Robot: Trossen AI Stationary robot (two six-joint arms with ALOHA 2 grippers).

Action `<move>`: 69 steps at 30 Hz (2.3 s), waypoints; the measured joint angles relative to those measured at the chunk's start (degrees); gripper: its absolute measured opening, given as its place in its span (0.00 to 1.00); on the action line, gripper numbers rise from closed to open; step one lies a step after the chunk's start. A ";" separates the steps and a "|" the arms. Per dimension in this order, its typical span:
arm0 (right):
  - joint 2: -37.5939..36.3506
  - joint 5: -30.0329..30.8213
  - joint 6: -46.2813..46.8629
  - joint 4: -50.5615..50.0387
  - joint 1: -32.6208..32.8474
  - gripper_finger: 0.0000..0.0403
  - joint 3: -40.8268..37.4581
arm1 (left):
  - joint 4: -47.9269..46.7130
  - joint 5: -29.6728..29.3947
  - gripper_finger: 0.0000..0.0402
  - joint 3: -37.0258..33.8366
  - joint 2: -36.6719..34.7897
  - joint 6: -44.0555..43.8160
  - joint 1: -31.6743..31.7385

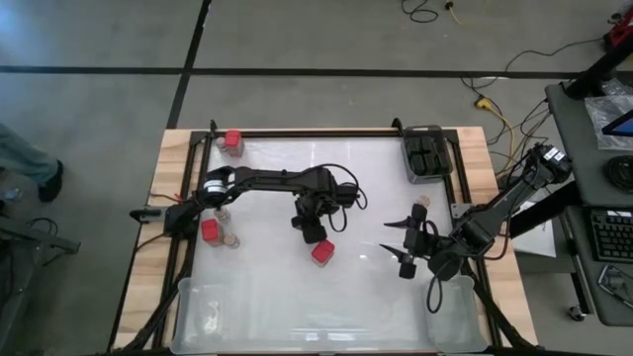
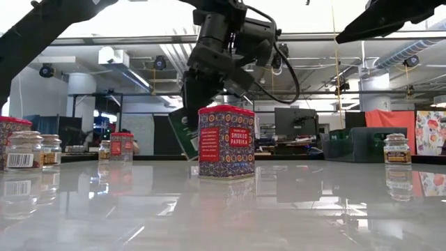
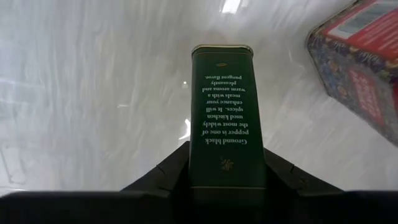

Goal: Sort spices by type
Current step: Put the green seasoning can into the black bin

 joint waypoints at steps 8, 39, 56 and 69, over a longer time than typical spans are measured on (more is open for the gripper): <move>0.00 0.01 -0.66 0.37 0.00 0.67 0.00 | 1.50 0.00 0.29 -1.36 0.00 -1.37 0.02; 0.09 -4.59 -4.17 0.81 -1.07 0.88 -0.08 | 6.63 -6.59 0.60 4.61 -6.18 6.59 -1.22; 12.59 -17.51 -11.96 15.42 -12.62 0.88 5.95 | 36.28 -3.08 0.62 -27.45 -40.29 3.89 -5.81; 32.33 -29.98 -23.13 15.23 -25.69 0.84 27.98 | 73.22 -10.25 0.62 -72.51 -68.74 0.42 -9.90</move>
